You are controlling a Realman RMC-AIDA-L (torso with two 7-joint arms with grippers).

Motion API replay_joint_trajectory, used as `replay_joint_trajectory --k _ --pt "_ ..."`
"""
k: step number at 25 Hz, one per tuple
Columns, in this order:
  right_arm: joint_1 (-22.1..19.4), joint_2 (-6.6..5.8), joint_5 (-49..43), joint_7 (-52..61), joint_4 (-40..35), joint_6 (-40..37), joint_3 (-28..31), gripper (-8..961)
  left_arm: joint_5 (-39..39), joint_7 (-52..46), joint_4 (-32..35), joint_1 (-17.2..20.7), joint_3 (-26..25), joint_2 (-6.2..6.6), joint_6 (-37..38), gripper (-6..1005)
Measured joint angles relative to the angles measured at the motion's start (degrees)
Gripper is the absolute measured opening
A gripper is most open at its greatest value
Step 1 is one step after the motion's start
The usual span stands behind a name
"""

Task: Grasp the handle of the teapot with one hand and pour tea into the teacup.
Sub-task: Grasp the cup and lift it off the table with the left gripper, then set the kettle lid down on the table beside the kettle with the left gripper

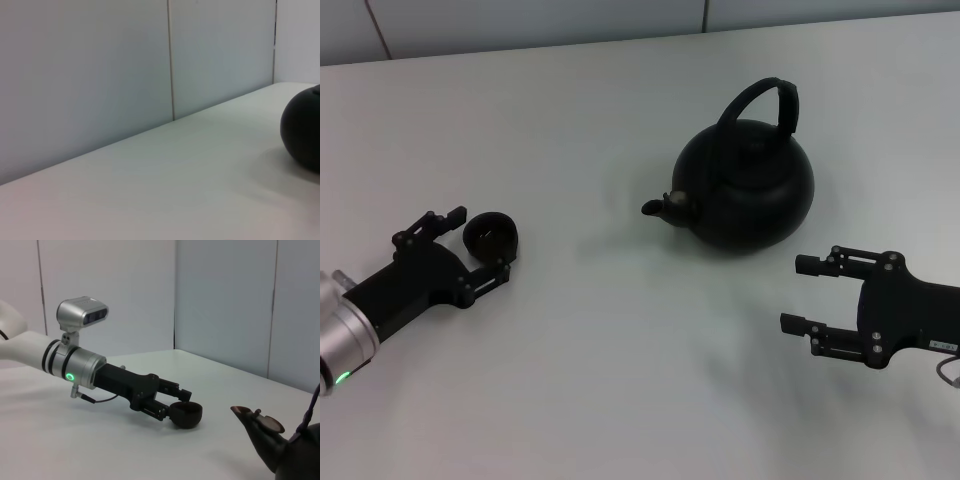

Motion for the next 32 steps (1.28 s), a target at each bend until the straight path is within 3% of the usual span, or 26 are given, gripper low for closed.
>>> replay_joint_trajectory --k 20,27,32 --pt "0.1 0.00 0.1 0.0 0.0 0.5 0.0 674 0.1 0.4 -1.0 -1.9 0.0 -0.15 -2.7 740" --pt "0.1 0.00 0.1 0.0 0.0 0.5 0.0 674 0.2 0.5 -1.3 -2.0 0.1 -0.14 0.5 715" --pt "0.1 0.00 0.1 0.0 0.0 0.3 0.0 675 0.4 2.6 -4.3 -4.0 0.4 -0.14 1.2 692"
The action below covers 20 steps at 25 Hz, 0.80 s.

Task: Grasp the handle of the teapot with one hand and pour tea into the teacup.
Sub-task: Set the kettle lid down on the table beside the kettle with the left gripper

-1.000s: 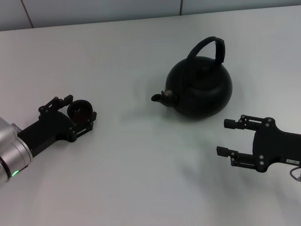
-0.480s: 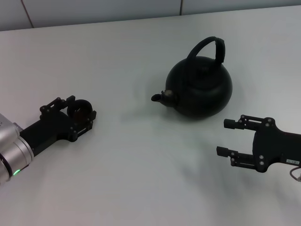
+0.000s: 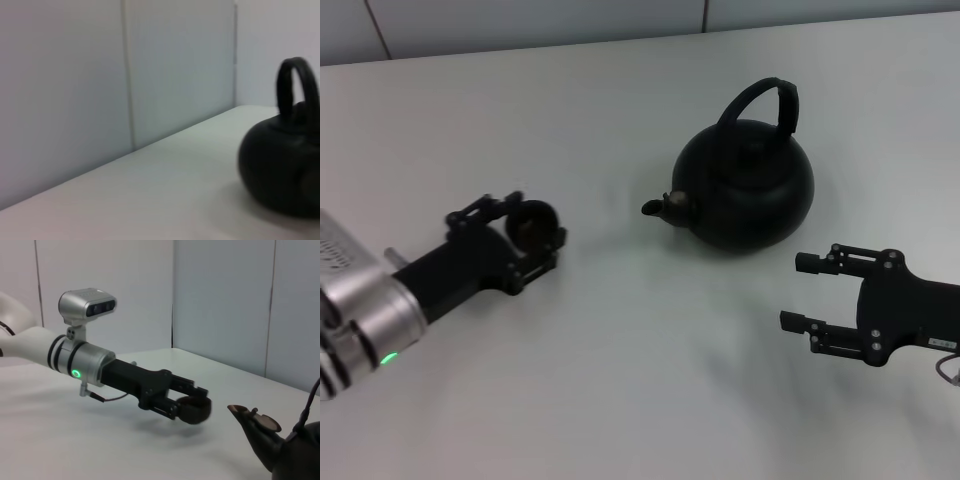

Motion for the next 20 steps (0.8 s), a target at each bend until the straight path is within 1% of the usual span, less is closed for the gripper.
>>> replay_joint_trajectory --k 5,7,16,20 --pt "-0.1 0.00 0.1 0.0 0.0 -0.1 0.0 675 0.1 2.2 -4.0 -3.6 0.1 -0.02 -2.0 691" --pt "-0.1 0.00 0.1 0.0 -0.1 -0.2 0.0 675 0.1 2.3 -4.8 -4.3 0.1 -0.01 -2.6 691" --pt "-0.2 0.00 0.2 0.0 0.0 -0.3 0.5 675 0.1 4.2 -7.2 -5.5 0.1 -0.06 -5.4 692" --pt "-0.2 0.00 0.2 0.0 0.0 -0.3 0.6 675 0.1 6.4 -8.9 -5.9 -0.3 -0.09 -7.6 692"
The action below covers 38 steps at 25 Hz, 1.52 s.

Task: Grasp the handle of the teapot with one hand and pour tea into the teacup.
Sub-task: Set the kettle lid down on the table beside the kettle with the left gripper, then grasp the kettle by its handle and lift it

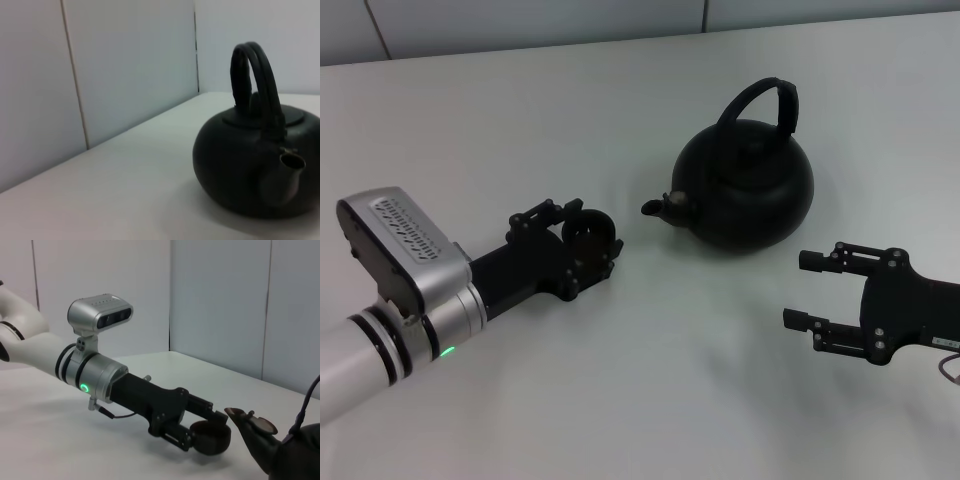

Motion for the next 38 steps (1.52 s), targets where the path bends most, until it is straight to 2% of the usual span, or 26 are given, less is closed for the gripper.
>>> replay_joint_trajectory --k 21,26,31,32,35,36,38 --pt "0.2 -0.09 0.0 0.0 -0.4 0.0 0.0 674 0.0 0.5 -2.1 -0.4 -1.5 -0.01 -2.2 691" --pt "0.2 -0.09 0.0 0.0 -0.4 0.0 0.0 675 0.0 0.6 -2.2 -0.1 -1.6 0.00 -1.3 813" --pt "0.2 -0.09 0.0 -0.4 -0.4 -0.1 0.4 675 0.0 -0.5 0.8 4.1 -1.5 0.88 8.2 849" --pt "0.1 -0.09 0.0 -0.5 -0.4 -0.1 0.6 675 0.0 -3.6 4.7 6.7 -1.3 1.10 13.5 852" --pt "0.2 -0.09 0.2 -0.5 -0.4 -0.2 0.9 675 0.0 -10.3 12.2 10.9 -1.0 1.13 20.6 852" --pt "0.2 -0.09 0.2 -0.5 -0.4 -0.2 0.9 675 0.0 -10.3 12.2 10.9 -1.0 1.13 20.6 852" --pt "0.2 -0.09 0.9 -0.5 -0.3 -0.4 1.0 675 0.0 -18.4 21.6 16.3 0.1 1.24 30.4 852"
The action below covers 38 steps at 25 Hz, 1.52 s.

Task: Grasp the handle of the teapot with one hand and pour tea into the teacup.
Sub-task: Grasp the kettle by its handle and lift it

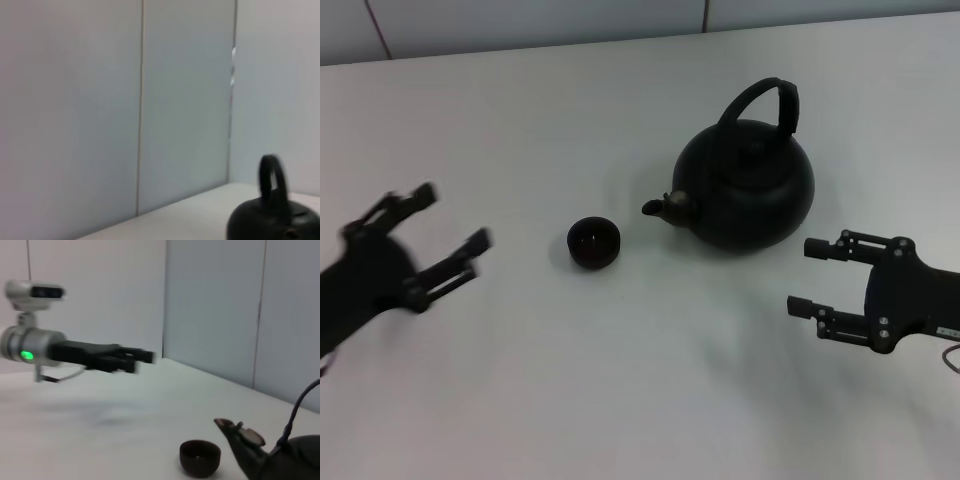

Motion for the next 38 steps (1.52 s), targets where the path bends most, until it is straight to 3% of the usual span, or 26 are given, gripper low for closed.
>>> replay_joint_trajectory --k 1,4,5,8,18,24,29,31,32,33,38 --pt "0.0 0.00 0.3 0.0 0.1 -0.1 0.2 675 0.0 -3.4 4.5 2.1 1.4 0.46 4.4 852" --pt "0.0 0.00 0.6 0.0 0.3 -0.4 0.9 674 0.0 -6.2 7.8 3.6 2.9 0.95 7.5 852" --pt "0.0 0.02 0.7 0.0 0.5 -0.4 1.1 674 0.0 -9.3 10.7 5.1 4.8 1.96 10.2 851" --pt "0.1 0.07 0.7 0.0 1.2 -0.4 1.2 674 0.0 -11.1 12.0 5.9 6.9 3.11 12.0 851" --pt "-0.1 0.09 1.9 -0.1 2.0 -0.4 1.2 674 0.9 -9.5 13.6 6.4 8.9 2.67 11.3 851" --pt "-0.5 0.09 2.0 -0.1 2.3 -0.4 1.2 674 7.4 -5.6 13.2 6.7 9.2 2.29 5.8 851" --pt "-0.6 0.09 2.0 -0.7 3.8 -0.4 2.1 675 7.1 -5.9 13.2 6.8 9.0 2.27 6.2 850" --pt "-0.7 0.09 2.2 -2.4 5.7 -0.9 5.1 675 7.1 -5.9 13.2 6.8 9.0 2.26 6.2 850" --pt "-0.9 0.09 2.5 -4.7 9.2 -1.8 10.4 658 7.1 -5.9 13.2 6.8 9.0 2.26 6.2 850" --pt "-0.9 0.09 2.5 -4.7 9.2 -1.8 10.4 642 7.1 -5.9 13.2 6.8 9.0 2.26 6.2 850" --pt "-1.4 0.15 2.9 -8.9 19.2 0.1 27.0 592 6.9 -5.9 13.2 6.8 8.5 2.15 6.4 850"
